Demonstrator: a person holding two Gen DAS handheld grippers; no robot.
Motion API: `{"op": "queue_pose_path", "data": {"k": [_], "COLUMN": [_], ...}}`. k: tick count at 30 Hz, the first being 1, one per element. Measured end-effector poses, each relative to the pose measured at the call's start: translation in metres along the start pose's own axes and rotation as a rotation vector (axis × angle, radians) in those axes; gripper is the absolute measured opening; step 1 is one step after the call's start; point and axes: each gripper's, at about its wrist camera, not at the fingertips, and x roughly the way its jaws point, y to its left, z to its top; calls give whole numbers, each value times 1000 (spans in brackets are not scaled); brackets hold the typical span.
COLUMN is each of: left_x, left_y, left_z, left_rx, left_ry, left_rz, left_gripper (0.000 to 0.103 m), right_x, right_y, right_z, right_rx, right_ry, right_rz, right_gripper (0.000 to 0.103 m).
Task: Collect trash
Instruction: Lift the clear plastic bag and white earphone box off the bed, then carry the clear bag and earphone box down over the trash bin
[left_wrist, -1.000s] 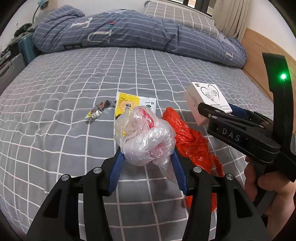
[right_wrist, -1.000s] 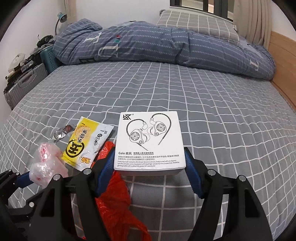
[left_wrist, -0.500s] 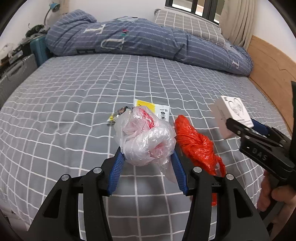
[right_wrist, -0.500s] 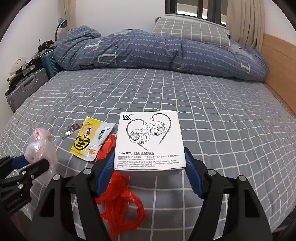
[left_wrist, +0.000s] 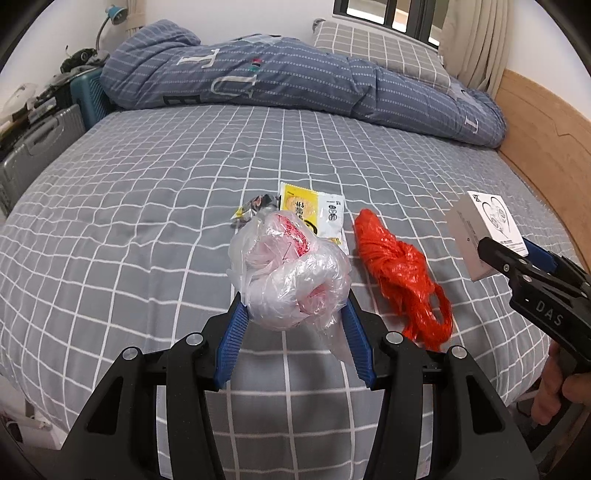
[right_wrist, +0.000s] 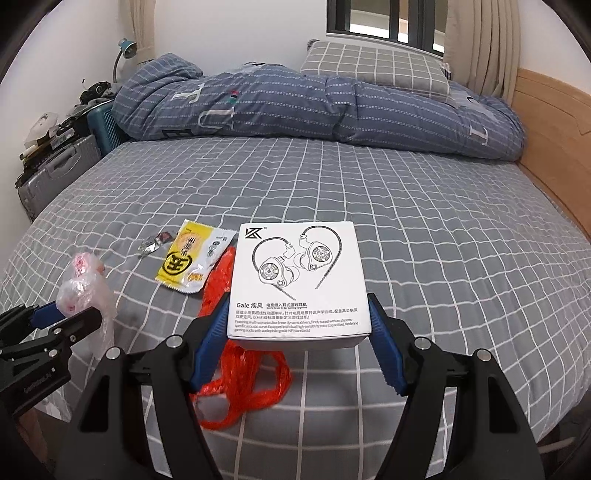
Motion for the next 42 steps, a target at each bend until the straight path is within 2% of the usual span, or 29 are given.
{"op": "queue_pose_path", "data": {"k": [23,42], "left_x": [-34,-61], "left_y": [-12,-19], "left_z": [-41,-90], "left_rx": [9,4], "left_ry": [6,34], "left_rz": [-9,-2], "left_gripper": [50,50], "right_x": [-56,-91], "right_y": [18,22], "right_z": [-46,-100], "right_rx": [-21,-14], "right_ry": [2,51], "right_rz": [18,28], "right_gripper": [67,67]}}
